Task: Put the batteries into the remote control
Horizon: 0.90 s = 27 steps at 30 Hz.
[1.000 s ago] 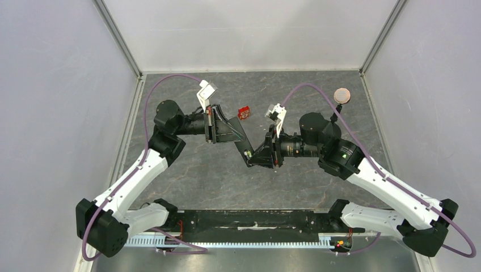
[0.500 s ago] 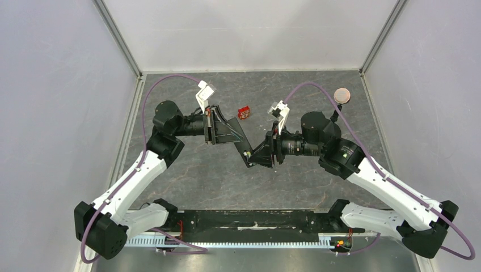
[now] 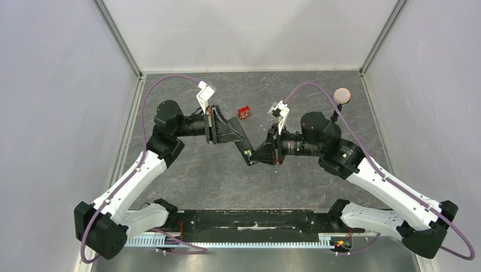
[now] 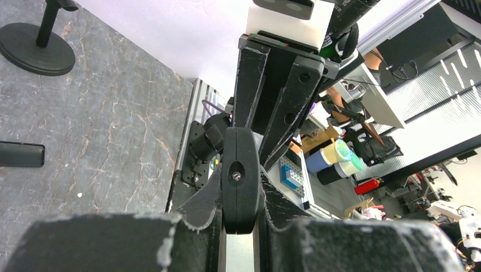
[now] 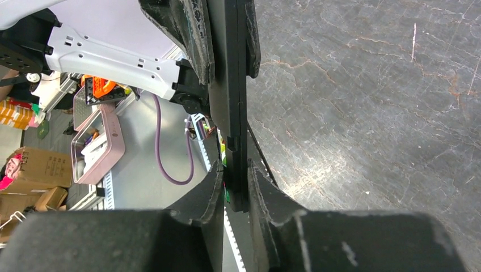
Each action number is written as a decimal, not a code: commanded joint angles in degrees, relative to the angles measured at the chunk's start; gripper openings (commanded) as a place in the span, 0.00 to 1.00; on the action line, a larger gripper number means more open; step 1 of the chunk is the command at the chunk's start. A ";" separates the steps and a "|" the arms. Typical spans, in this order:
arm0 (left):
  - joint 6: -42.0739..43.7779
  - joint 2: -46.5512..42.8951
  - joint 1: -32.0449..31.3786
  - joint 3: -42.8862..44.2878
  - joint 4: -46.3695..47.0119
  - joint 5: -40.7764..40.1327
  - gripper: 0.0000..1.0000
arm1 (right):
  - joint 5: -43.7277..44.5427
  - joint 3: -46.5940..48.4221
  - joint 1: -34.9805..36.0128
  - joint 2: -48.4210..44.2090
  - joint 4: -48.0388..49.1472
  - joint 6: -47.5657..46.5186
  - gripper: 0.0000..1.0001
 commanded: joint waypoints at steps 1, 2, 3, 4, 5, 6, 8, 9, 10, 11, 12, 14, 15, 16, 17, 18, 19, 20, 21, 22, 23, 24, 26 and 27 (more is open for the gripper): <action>1.41 -2.22 -0.16 0.37 -0.31 1.79 0.02 | 2.86 -0.64 -1.07 -1.00 0.39 -0.28 0.19; 1.67 -2.22 -0.16 0.35 -0.71 1.36 0.02 | 2.95 -0.61 -1.15 -0.93 0.32 -0.28 0.29; 2.15 -2.35 -0.16 0.31 -1.36 0.78 0.02 | 3.08 -0.55 -1.16 -0.90 0.23 -0.23 0.38; 2.73 -2.35 -0.16 0.26 -2.42 -0.08 0.02 | 3.29 -0.54 -1.25 -0.94 0.19 -0.12 0.45; 3.53 -2.25 -0.11 0.27 -3.44 -1.01 0.02 | 3.69 -0.40 -1.25 -1.06 0.21 -0.01 0.53; 4.43 -2.20 -0.07 0.27 -4.89 -2.08 0.02 | 4.45 -0.41 -1.40 -1.08 0.07 0.07 0.59; 6.14 -2.05 0.18 0.18 -8.31 -5.22 0.02 | 6.15 -0.41 -1.47 -1.50 0.05 0.08 0.67; 6.71 -1.93 0.48 -0.03 -9.68 -7.02 0.02 | 7.46 -0.44 -1.58 -1.72 -0.15 -0.17 0.68; 7.10 -1.86 0.73 -0.53 -10.38 -8.46 0.02 | 8.62 -0.54 -1.60 -1.92 -0.27 -0.59 0.70; 7.78 -1.86 0.97 -0.97 -11.29 -10.18 0.02 | 10.43 -0.74 -1.78 -2.11 -0.34 -1.00 0.72; 8.90 -2.03 1.15 -1.63 -12.61 -12.32 0.02 | 12.25 -1.07 -1.86 -2.39 -0.41 -1.37 0.73; 10.39 -2.42 1.84 -2.93 -15.05 -16.58 0.02 | 17.26 -1.88 -2.24 -2.60 -0.31 -1.68 0.76; 10.78 -2.75 2.37 -3.76 -15.99 -18.36 0.02 | 19.84 -2.44 -2.42 -2.60 -0.33 -1.77 0.76; 10.85 -3.02 3.00 -4.51 -17.41 -21.31 0.02 | 23.51 -3.17 -2.70 -2.32 -0.46 -1.77 0.77; 10.94 -3.46 3.72 -5.20 -19.02 -23.97 0.02 | 26.38 -4.14 -3.03 -1.97 -0.53 -1.77 0.77; 10.94 -3.96 4.35 -6.04 -20.18 -26.61 0.02 | 30.18 -4.97 -3.31 -1.32 -0.61 -1.98 0.77; 10.69 -4.57 4.76 -6.88 -20.93 -29.01 0.02 | 34.18 -6.08 -3.52 -0.71 -0.67 -2.22 0.77; 10.46 -5.39 5.10 -7.92 -21.39 -31.34 0.02 | 37.24 -7.06 -3.57 0.42 -0.62 -3.31 0.76; 10.17 -6.00 5.19 -9.14 -21.54 -33.12 0.02 | 40.49 -8.25 -3.80 1.80 -0.42 -4.46 0.74; 9.91 -6.78 5.32 -10.25 -21.38 -34.86 0.02 | 43.36 -8.83 -3.90 3.93 -0.64 -6.03 0.70; 9.29 -7.45 5.30 -11.55 -20.88 -35.85 0.02 | 45.37 -9.00 -3.97 6.40 -1.16 -7.53 0.62; 8.48 -8.01 5.32 -12.60 -20.51 -36.84 0.02 | 46.49 -8.85 -4.17 8.64 -1.59 -8.97 0.50; 6.79 -8.96 5.36 -14.84 -19.50 -38.14 0.02 | 46.82 -8.62 -4.32 13.73 -1.83 -12.51 0.34; 6.12 -9.53 5.42 -15.57 -19.12 -38.71 0.02 | 47.27 -7.81 -4.33 16.74 -2.74 -13.57 0.33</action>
